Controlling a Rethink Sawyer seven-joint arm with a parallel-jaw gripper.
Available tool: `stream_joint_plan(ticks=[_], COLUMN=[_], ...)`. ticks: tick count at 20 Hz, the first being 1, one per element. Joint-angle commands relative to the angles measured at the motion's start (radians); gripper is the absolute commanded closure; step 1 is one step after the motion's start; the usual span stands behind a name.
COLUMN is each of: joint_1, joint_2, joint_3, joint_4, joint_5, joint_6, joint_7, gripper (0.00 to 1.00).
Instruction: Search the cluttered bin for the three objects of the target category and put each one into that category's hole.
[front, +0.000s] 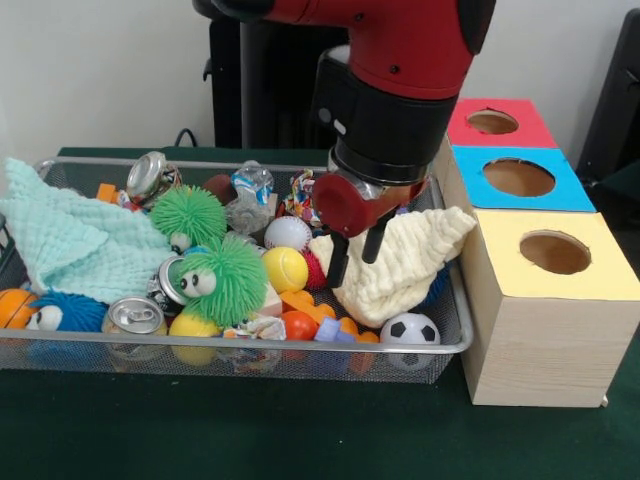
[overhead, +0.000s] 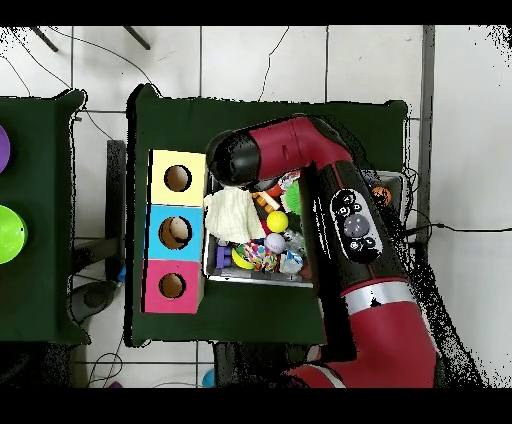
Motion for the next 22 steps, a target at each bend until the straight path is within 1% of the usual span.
stream_joint_plan(ticks=[1,3,4,5,7,10,14,22], joint_1=[-0.029,-0.027,-0.032,-0.03,-0.021,-0.019,0.001,0.021], joint_2=[0.045,0.051,0.04,0.044,0.052,0.058,0.075,0.103], joint_3=[-0.042,-0.047,-0.053,-0.058,-0.072,-0.1,-0.131,-0.153], joint_4=[-0.027,-0.036,-0.015,-0.02,-0.034,-0.04,-0.066,-0.095], joint_5=[-0.041,-0.049,-0.053,-0.059,-0.072,-0.101,-0.135,-0.158], joint_6=[0.085,0.09,0.082,0.084,0.104,0.131,0.155,0.171], joint_7=[-0.108,-0.115,-0.118,-0.117,-0.121,-0.151,-0.141,-0.136], gripper=[0.0,0.0,0.0,0.0,0.0,0.0,0.0,0.0])
